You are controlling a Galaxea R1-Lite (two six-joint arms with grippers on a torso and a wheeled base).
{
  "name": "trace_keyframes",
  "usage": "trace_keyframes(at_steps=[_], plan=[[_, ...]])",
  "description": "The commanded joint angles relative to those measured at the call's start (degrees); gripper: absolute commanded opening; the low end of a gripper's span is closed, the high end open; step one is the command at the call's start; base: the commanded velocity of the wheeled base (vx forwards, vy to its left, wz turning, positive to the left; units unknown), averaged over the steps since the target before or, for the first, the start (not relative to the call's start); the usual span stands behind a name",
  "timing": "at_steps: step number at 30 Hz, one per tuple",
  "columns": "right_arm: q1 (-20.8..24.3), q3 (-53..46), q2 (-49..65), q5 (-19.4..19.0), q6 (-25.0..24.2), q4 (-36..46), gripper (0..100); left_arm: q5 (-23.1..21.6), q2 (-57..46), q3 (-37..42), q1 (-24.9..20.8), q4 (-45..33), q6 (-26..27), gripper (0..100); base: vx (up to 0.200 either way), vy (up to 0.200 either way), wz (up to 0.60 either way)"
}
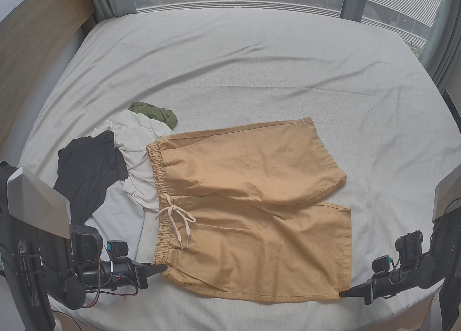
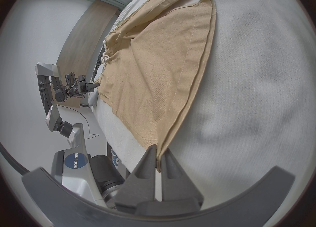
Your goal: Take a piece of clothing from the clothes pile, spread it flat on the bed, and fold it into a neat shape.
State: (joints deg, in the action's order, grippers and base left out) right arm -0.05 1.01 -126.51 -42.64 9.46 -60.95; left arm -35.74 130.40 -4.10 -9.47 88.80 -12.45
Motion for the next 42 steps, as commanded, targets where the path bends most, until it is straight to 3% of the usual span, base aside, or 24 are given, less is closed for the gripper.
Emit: trace_keyframes(at_steps=[1, 12, 15, 21, 29, 35, 42], plan=[[0.3, -1.0, 4.4, -0.1, 0.4, 3.0, 0, -1.1, -2.1, 3.5, 0.2, -0.1, 0.1, 0, 0.000, 0.000, 0.00], [0.1, -1.0, 5.0, -0.1, 3.0, 6.5, 0, -1.0, -1.7, 4.1, 1.4, -2.8, 0.2, 0, 0.000, 0.000, 0.00], [-0.3, -1.0, 6.3, -0.1, 5.7, 10.6, 0, -1.1, -2.2, 4.1, 1.5, -7.4, 3.5, 0, 0.000, 0.000, 0.00], [0.0, -1.0, 7.6, -0.1, 6.4, 13.1, 0, -1.3, -2.3, 4.1, 1.9, -12.9, 9.8, 0, 0.000, 0.000, 0.00], [-0.4, -0.4, 8.5, -0.4, 8.7, 13.6, 0, -1.6, -2.3, 4.1, 2.5, -11.0, 10.7, 0, 0.000, 0.000, 0.00], [0.2, 1.9, 13.0, -1.8, 3.5, 11.2, 0, -1.6, -2.4, 4.1, 0.6, 0.3, 4.6, 0, 0.000, 0.000, 0.00], [0.5, 5.4, 19.0, -3.8, -5.8, 7.9, 0, -1.2, -7.5, 2.4, -1.8, 0.4, -2.0, 0, 0.000, 0.000, 0.00]])
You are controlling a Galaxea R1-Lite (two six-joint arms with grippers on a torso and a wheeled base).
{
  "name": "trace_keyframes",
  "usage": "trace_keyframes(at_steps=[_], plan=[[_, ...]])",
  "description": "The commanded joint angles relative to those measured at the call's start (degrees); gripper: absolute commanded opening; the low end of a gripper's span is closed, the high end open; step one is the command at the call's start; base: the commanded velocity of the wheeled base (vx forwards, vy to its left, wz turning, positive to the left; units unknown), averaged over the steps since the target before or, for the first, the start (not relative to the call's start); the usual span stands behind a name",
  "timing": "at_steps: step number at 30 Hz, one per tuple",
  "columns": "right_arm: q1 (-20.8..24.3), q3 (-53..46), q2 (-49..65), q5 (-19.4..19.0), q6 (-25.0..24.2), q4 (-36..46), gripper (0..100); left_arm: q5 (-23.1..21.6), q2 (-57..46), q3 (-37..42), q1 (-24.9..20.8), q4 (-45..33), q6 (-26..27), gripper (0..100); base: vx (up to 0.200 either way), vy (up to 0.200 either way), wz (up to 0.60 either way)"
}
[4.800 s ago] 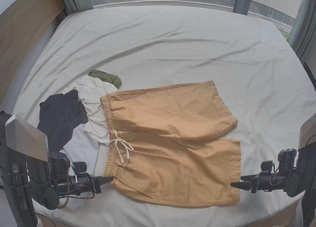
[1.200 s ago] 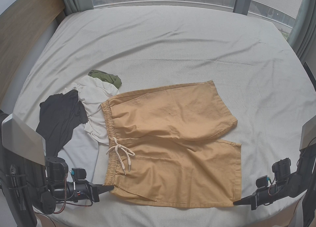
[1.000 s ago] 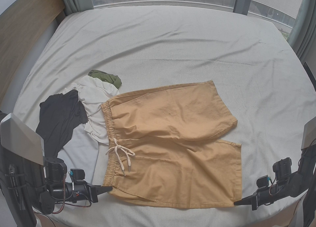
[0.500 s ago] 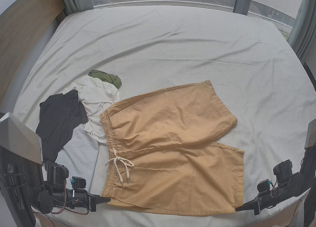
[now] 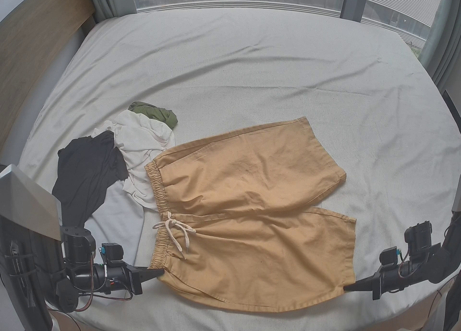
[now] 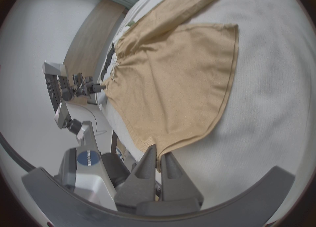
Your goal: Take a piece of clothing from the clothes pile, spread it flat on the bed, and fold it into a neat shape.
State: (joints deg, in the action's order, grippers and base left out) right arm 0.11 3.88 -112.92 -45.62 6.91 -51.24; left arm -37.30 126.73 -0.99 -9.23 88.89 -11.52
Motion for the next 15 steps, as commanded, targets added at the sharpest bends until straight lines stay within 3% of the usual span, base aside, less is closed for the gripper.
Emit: trace_keyframes(at_steps=[1, 9, 15], plan=[[0.3, 2.9, 5.9, -0.9, -4.0, -2.2, 0, 0.5, -4.4, -1.0, -2.2, 0.3, -3.4, 0, 0.000, 0.000, 0.00], [0.6, 5.5, 8.4, -1.5, -15.0, -11.5, 0, 0.7, -7.6, -4.6, -2.3, 0.2, -7.7, 0, 0.000, 0.000, 0.00], [0.5, 7.1, 8.1, -1.3, -19.4, -16.7, 0, 0.8, -7.7, -6.1, -2.4, 0.3, -8.3, 0, 0.000, 0.000, 0.00]])
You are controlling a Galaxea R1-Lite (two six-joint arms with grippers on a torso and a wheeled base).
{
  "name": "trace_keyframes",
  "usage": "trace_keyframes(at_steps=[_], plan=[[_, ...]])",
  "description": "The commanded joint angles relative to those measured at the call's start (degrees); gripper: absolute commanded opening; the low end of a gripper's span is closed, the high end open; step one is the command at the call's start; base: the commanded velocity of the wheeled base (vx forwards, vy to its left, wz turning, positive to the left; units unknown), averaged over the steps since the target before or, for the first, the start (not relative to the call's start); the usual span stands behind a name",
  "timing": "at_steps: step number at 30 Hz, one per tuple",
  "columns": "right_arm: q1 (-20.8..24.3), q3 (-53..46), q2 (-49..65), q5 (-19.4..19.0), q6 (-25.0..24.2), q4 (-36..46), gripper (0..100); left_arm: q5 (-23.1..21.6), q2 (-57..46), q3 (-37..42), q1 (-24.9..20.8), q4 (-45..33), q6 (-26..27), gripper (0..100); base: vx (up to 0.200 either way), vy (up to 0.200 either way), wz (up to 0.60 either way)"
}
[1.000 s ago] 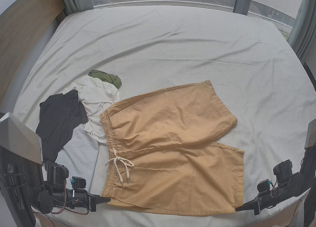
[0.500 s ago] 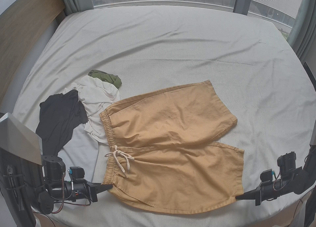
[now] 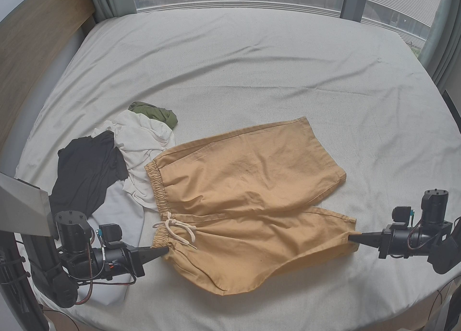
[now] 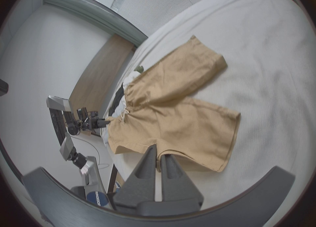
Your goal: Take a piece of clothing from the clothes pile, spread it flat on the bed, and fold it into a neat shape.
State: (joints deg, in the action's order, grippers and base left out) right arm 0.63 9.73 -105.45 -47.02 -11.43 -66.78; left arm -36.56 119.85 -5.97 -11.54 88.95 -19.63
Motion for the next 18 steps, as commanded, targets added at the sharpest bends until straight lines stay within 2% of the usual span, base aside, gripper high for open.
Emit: trace_keyframes(at_steps=[1, 6, 13, 18], plan=[[0.0, 2.0, 0.6, 0.1, -2.3, -2.0, 0, 0.1, -0.8, -1.8, -0.1, 0.3, -0.2, 0, 0.000, 0.000, 0.00], [-0.2, 4.8, 0.9, 0.3, -5.0, -2.3, 0, 0.3, -0.9, -4.4, 0.1, 0.3, -2.3, 0, 0.000, 0.000, 0.00], [-0.8, 8.2, 1.1, 0.5, -9.0, -2.4, 0, 4.0, -1.0, -7.6, -0.1, 0.3, -5.2, 0, 0.000, 0.000, 0.00], [-1.2, 10.1, 1.1, 0.5, -10.3, -2.5, 0, 4.3, -1.8, -8.3, -0.1, 0.3, -6.6, 0, 0.000, 0.000, 0.00]])
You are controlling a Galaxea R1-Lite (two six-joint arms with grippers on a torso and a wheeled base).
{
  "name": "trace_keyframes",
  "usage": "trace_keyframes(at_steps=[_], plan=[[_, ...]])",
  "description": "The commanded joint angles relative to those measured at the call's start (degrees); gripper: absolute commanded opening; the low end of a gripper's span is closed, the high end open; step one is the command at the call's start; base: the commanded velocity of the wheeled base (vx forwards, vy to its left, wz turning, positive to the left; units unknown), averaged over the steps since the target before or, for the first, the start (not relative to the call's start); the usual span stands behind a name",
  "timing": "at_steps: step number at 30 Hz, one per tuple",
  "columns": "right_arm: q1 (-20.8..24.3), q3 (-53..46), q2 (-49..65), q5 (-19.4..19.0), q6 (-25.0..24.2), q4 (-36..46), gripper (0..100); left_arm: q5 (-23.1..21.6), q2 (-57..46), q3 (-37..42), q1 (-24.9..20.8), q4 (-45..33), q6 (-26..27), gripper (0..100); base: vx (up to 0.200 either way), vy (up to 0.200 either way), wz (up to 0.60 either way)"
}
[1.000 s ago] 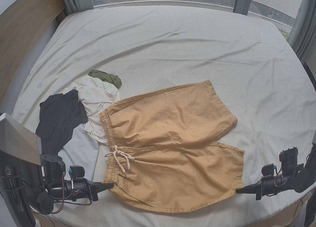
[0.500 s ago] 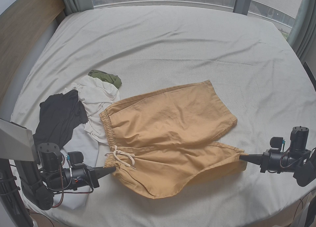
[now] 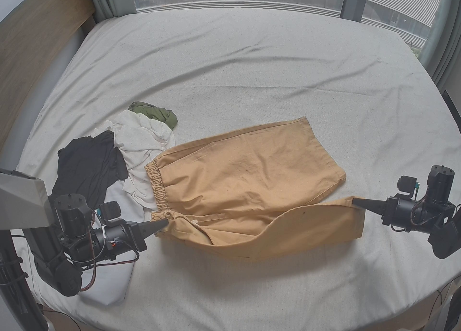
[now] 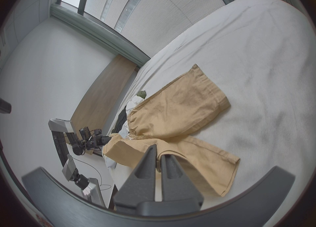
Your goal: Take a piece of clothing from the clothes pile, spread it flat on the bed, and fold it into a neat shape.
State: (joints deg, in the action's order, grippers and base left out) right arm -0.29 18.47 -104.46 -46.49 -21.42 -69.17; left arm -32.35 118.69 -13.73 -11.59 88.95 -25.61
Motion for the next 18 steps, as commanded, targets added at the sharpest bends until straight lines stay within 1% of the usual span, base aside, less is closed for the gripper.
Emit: trace_keyframes(at_steps=[1, 3, 6, 8, 10, 13, 18], plan=[[-0.3, 2.0, 0.0, 0.0, -0.7, -0.7, 0, 0.2, -0.7, -1.0, 0.0, 0.3, -1.0, 0, 0.000, 0.000, 0.00], [-0.5, 2.4, 0.0, 0.0, -1.4, -1.8, 0, 0.5, -0.8, -1.7, 0.0, 0.3, -1.3, 0, 0.000, 0.000, 0.00], [-0.7, 3.0, -0.3, 0.1, -3.4, -4.7, 0, 2.6, -0.8, -2.5, 0.0, 0.3, -1.4, 0, 0.000, 0.000, 0.00], [-0.5, 3.1, -0.4, 0.1, -5.3, -6.8, 0, 3.2, -0.8, -3.1, -0.1, 0.3, -1.4, 0, 0.000, 0.000, 0.00], [-0.6, 3.2, -0.7, 0.4, -9.2, -9.0, 0, 3.4, -0.8, -3.2, -0.1, 0.3, -1.4, 0, 0.000, 0.000, 0.00], [-0.6, 3.8, -1.7, 1.5, -11.8, -11.2, 0, 3.4, -0.8, -3.2, -0.1, 0.3, -1.5, 0, 0.000, 0.000, 0.00], [-0.4, 5.2, -4.7, 4.2, -12.1, -15.9, 0, 3.6, -2.5, -4.2, 0.0, 0.3, -3.8, 0, 0.000, 0.000, 0.00]])
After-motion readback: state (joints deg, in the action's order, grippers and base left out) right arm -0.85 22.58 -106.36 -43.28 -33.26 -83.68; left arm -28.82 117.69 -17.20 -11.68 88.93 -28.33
